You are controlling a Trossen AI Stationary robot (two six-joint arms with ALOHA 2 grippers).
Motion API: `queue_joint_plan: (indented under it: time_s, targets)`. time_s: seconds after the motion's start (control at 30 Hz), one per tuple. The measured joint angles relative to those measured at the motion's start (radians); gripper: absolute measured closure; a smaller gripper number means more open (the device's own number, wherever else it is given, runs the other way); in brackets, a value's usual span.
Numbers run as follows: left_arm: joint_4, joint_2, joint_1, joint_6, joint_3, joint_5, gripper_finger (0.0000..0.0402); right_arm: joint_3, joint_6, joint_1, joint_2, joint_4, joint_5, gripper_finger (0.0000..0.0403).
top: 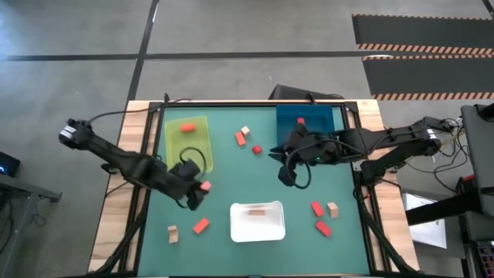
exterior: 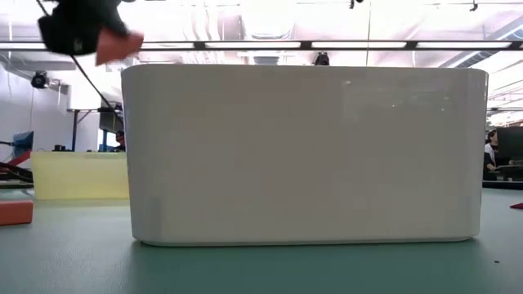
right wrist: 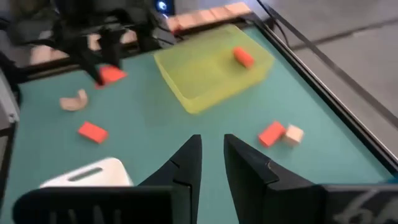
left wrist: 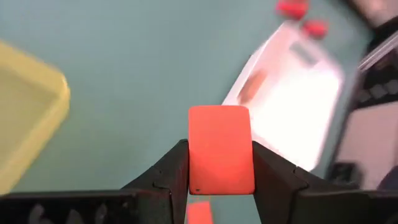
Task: Sort & place blocks by color
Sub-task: Put the orange block into the yellow bin
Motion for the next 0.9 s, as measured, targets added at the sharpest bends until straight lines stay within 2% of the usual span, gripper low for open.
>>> queue_joint_plan:
  time_s: [0.13, 0.23, 0.33, 0.43, 0.5, 0.73, 0.83, 0.9]
  targets:
    - [0.040, -0.085, -0.001, 0.037, -0.001, -0.058, 0.0285, 0.000, -0.005, 0.000, 0.007, 0.019, -0.015, 0.0335]
    - [0.038, -0.132, 0.005, 0.028, 0.001, -0.158, 0.0285, 0.000, -0.005, -0.001, 0.011, 0.018, -0.015, 0.0329]
    - [0.026, -0.175, 0.076, 0.028, 0.017, -0.225, 0.0285, 0.000, 0.013, -0.001, 0.010, 0.019, -0.015, 0.0325]
    - [-0.017, -0.209, 0.196, 0.037, 0.022, -0.214, 0.0285, 0.000, 0.018, 0.000, 0.009, 0.019, -0.015, 0.0323]
    - [-0.041, -0.218, 0.293, 0.090, 0.023, -0.149, 0.0285, 0.000, 0.021, -0.001, 0.009, 0.019, -0.015, 0.0325]
    - [-0.148, -0.152, 0.709, 0.421, 0.024, 0.263, 0.0285, 0.000, 0.075, 0.000, 0.008, 0.019, -0.015, 0.0335]
    - [-0.267, -0.062, 0.865, 0.628, 0.044, 0.353, 0.0285, 0.000, 0.091, 0.000, 0.008, 0.019, -0.016, 0.0333]
    - [-0.364, 0.020, 0.944, 0.785, 0.084, 0.359, 0.0285, 0.000, 0.110, 0.000, 0.008, 0.018, -0.019, 0.0331]
